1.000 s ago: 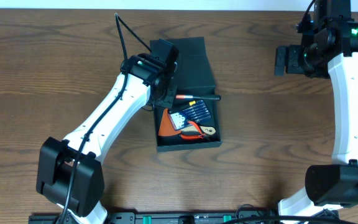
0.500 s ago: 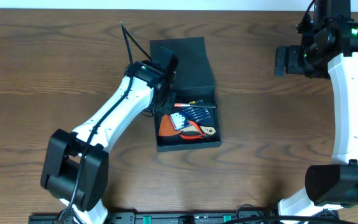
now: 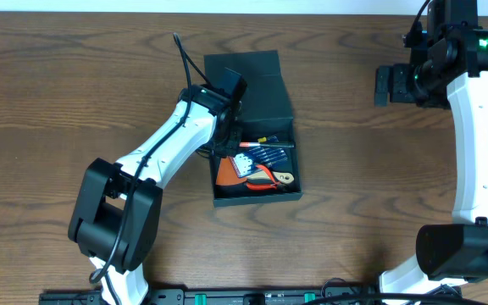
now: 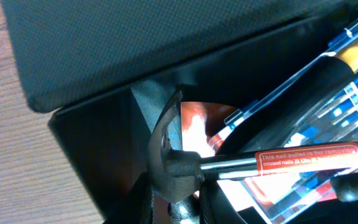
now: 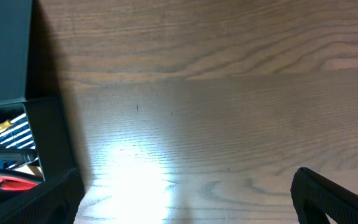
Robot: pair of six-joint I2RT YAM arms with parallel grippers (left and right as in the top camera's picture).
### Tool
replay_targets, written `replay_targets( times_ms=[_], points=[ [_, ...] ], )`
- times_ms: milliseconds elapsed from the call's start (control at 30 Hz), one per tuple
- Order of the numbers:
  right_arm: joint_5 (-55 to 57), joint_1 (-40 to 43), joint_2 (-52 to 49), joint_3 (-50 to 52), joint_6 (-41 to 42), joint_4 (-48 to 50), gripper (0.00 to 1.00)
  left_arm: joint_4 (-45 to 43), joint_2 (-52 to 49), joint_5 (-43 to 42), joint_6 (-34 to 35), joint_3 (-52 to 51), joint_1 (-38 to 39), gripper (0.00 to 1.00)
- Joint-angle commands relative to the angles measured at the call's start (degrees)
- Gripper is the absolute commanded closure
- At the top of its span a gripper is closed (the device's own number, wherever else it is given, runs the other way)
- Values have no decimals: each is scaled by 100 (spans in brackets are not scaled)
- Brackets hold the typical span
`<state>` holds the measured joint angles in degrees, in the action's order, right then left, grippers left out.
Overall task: Pack container
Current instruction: 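Carry the hammer into the box and lower it with the left gripper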
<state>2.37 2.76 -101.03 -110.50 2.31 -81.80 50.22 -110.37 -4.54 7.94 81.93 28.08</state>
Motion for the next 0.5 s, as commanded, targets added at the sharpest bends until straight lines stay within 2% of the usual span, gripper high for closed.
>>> replay_targets(
  times_ms=[0,267,300,333,367,400,467],
  points=[
    [-2,17,20,42,-92,-11,1,2,-120,72,96,-61,2,94],
    [-2,15,20,42,-133,-11,1,28,-118,133,140,-61,-2,94],
    [-2,15,20,42,-133,-11,1,50,-118,133,138,-61,-2,83],
    [-2,15,20,42,-133,-11,1,81,-118,133,138,-61,-2,56],
    [0,17,20,42,-133,-11,1,133,-118,133,138,-61,-2,18],
    [0,15,20,42,-136,-11,1,186,-118,131,138,-61,-2,2],
    [0,15,20,42,-138,-9,1,264,-118,133,138,-59,-2,2]
  ],
)
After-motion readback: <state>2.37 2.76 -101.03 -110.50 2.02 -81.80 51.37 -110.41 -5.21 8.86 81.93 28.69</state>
